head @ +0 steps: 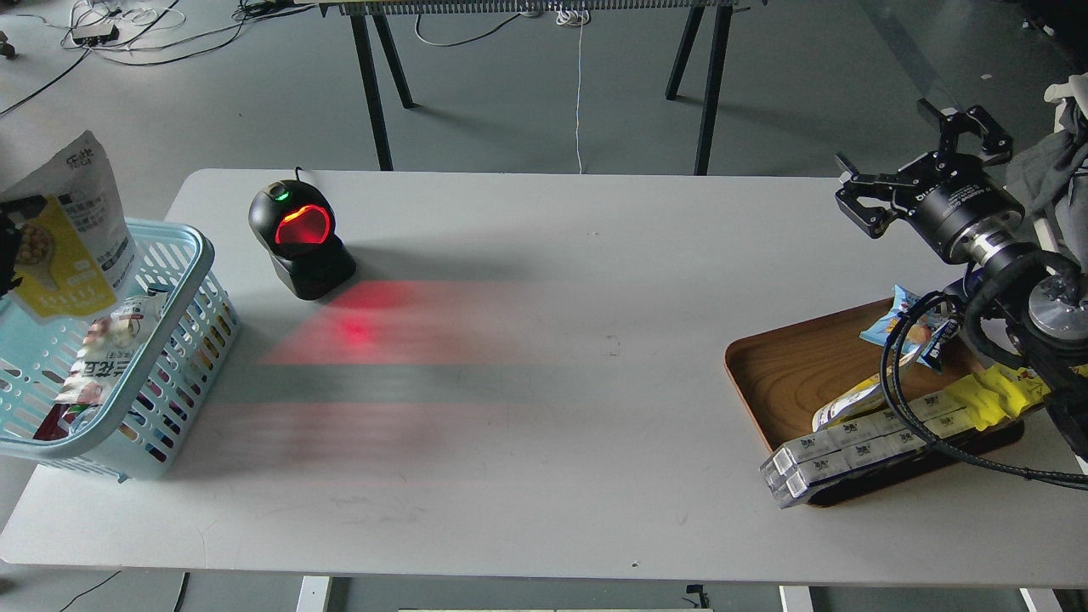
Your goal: Scan snack and place in basket
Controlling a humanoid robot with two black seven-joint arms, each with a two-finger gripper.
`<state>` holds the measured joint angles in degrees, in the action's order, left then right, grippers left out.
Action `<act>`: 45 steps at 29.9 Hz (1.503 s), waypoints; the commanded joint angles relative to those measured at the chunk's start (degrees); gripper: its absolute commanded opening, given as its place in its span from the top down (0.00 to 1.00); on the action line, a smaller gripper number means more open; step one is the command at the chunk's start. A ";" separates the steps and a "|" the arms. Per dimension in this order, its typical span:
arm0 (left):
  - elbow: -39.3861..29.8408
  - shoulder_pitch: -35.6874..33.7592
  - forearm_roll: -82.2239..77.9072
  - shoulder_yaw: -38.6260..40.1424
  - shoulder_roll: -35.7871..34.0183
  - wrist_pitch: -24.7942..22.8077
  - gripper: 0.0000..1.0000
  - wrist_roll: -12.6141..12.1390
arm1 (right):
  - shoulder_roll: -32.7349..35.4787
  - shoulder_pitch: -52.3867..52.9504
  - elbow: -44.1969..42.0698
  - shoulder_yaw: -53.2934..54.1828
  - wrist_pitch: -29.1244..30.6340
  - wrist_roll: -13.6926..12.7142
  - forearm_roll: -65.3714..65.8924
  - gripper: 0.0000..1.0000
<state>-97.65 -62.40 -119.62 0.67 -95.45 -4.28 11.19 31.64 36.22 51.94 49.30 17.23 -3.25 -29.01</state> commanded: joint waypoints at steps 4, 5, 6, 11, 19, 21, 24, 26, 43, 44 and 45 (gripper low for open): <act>1.41 0.00 0.00 -6.11 0.00 4.45 1.00 -0.12 | 0.00 -0.01 -0.08 0.01 0.00 0.00 0.00 0.02; 1.49 0.09 0.00 -6.73 0.00 4.72 1.00 -0.21 | 0.00 -0.01 -0.08 0.01 0.00 0.00 0.00 0.02; 1.50 0.09 0.00 -7.69 0.00 4.98 1.00 -0.21 | 0.00 -0.01 -0.08 0.01 0.00 0.00 0.00 0.02; 2.28 0.09 -0.09 -11.04 -0.09 6.30 1.00 -0.30 | 0.09 0.08 0.00 0.01 0.00 0.00 0.00 0.02; 3.95 0.09 0.00 -14.90 0.09 6.57 1.00 -0.38 | 0.09 0.08 0.00 0.01 0.00 0.00 0.00 0.02; 4.48 0.09 0.00 -15.78 0.17 7.27 1.00 -0.38 | 0.09 -0.01 0.00 -0.08 0.00 0.00 0.00 0.02; 5.18 0.09 0.00 -16.05 0.35 7.53 1.00 -0.30 | 0.09 -0.10 0.00 -0.08 0.00 0.00 0.00 0.02; 5.54 0.09 0.09 -16.92 0.52 7.53 1.00 -0.30 | 0.09 -0.01 0.09 -0.08 -0.09 0.00 0.00 0.02; 5.80 0.09 0.00 -17.37 0.26 10.52 0.59 -0.12 | 0.09 0.17 0.09 0.09 0.00 0.00 0.00 0.02; 5.63 0.09 0.00 -17.37 0.09 10.61 0.56 -0.03 | 0.09 0.17 0.09 0.09 0.00 0.00 0.00 0.02; 5.45 0.00 -0.09 -17.20 0.00 10.61 0.53 -0.03 | 0.09 0.17 0.09 0.18 0.00 0.00 0.00 0.02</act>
<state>-91.87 -62.32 -119.59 -16.78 -95.07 6.19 11.06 31.76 36.38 52.01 49.35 17.17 -3.25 -28.99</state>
